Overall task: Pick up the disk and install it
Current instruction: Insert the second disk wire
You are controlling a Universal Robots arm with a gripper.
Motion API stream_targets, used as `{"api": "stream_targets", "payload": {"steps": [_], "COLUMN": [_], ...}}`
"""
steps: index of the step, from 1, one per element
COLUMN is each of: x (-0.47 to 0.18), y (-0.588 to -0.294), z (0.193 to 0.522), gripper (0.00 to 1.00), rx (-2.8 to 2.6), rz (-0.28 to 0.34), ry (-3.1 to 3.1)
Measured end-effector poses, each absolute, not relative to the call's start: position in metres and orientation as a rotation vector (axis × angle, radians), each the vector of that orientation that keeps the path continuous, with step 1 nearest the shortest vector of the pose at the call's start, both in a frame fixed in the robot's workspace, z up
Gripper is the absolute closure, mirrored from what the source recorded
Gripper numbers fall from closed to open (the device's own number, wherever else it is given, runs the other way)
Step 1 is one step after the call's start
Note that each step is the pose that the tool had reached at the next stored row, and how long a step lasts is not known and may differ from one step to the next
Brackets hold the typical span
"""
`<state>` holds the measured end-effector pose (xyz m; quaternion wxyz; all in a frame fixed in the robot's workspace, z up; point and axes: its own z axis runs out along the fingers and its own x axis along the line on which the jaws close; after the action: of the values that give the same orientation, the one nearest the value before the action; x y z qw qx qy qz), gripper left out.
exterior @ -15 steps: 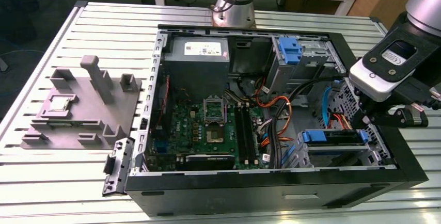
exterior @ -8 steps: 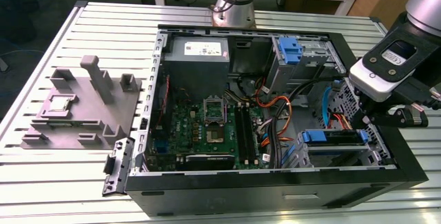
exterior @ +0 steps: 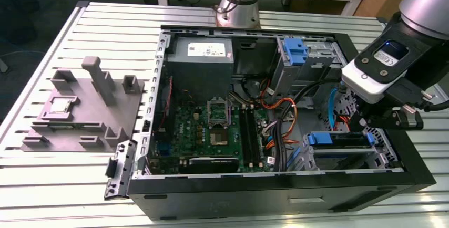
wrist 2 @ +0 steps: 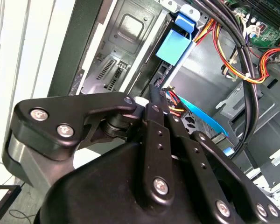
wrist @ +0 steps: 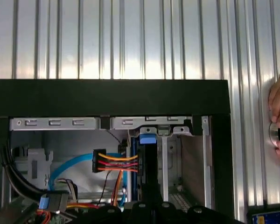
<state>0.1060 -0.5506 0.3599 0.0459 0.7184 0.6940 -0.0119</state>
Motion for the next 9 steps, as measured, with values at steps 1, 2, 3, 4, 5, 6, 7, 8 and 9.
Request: {"api": "stream_targets", "payload": {"steps": [1, 2, 3, 4, 5, 6, 7, 8, 9], "x": [0.106, 0.106, 0.1059, 0.1059, 0.1059, 0.1059, 0.1059, 0.1059, 0.1059], "y": [-0.5501, -0.5492, -0.5483, -0.5474, -0.5465, -0.546, -0.5457, -0.5455, -0.5453], "z": [0.3601, 0.3605, 0.361, 0.3616, 0.3624, 0.3633, 0.3642, 0.3654, 0.3669], "gripper": [0.9, 0.9, 0.9, 0.9, 0.9, 0.9, 0.9, 0.9, 0.9], "rx": [2.193, 2.194, 2.194, 2.194, 2.195, 2.195, 2.195, 2.195, 2.195], "rz": [-0.036, -0.037, -0.038, -0.038, -0.039, -0.04, -0.04, -0.04, -0.04], "ry": [2.119, 2.119, 2.119, 2.12, 2.12, 2.12, 2.12, 2.12, 2.12]}}
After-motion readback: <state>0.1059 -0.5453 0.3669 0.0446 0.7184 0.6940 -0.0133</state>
